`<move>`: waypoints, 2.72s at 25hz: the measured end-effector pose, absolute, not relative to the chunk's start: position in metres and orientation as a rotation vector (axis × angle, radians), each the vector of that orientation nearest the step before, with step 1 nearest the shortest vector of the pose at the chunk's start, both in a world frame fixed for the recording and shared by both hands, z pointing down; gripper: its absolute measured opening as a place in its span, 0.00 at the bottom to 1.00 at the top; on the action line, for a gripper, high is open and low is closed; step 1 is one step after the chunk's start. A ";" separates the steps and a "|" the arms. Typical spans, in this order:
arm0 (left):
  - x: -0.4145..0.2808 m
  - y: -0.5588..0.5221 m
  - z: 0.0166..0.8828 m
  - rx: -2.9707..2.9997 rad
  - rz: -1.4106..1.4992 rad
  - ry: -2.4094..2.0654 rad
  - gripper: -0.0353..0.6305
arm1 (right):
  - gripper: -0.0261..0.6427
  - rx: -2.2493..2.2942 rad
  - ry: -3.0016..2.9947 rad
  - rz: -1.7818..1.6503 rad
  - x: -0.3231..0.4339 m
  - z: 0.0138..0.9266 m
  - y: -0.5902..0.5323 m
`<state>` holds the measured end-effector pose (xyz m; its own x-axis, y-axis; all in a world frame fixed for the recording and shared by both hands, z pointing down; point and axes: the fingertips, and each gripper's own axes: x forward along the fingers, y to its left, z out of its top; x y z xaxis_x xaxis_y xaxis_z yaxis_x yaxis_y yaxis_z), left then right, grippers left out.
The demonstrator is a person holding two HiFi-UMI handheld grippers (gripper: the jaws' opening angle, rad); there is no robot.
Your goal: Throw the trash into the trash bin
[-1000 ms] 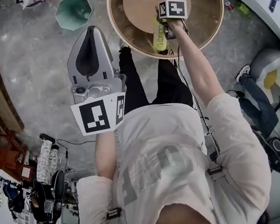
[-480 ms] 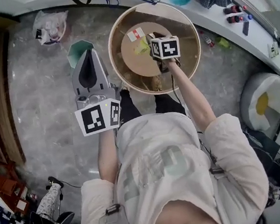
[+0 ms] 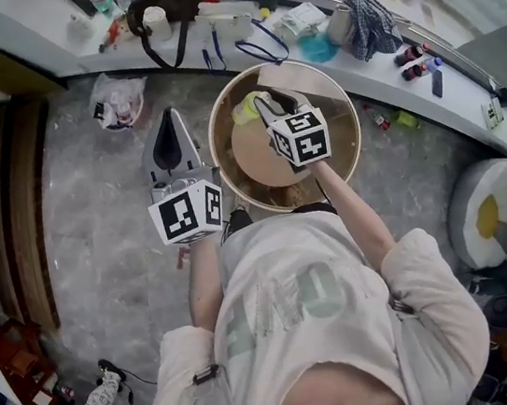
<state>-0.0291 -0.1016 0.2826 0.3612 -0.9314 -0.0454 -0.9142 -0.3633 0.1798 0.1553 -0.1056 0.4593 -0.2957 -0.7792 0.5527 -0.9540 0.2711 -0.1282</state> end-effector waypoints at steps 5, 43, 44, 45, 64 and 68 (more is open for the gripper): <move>-0.023 -0.093 0.288 2.476 -0.201 -1.696 0.07 | 0.23 1.507 -2.208 0.614 0.146 0.455 -0.089; -0.346 -0.023 0.455 1.735 -0.039 -2.229 0.07 | 0.24 0.533 -2.085 0.386 -0.233 0.740 -0.158; -0.347 -0.020 0.458 1.727 -0.037 -2.225 0.07 | 0.24 0.536 -2.087 0.368 -0.236 0.741 -0.158; -0.348 -0.018 0.461 1.719 -0.036 -2.223 0.07 | 0.24 0.556 -2.090 0.340 -0.238 0.742 -0.159; -0.297 -0.015 0.437 1.826 -0.080 -2.174 0.07 | 0.31 0.689 -2.132 0.258 -0.200 0.698 -0.156; -0.279 -0.016 0.422 1.874 -0.084 -2.154 0.07 | 0.31 0.757 -2.190 0.271 -0.185 0.659 -0.158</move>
<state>-0.2793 -0.0156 0.4215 -0.1161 -0.9779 0.1740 -0.9613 0.1547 0.2279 -0.1845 -0.1576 0.6588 -0.5122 -0.4312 0.7427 -0.5991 0.7990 0.0507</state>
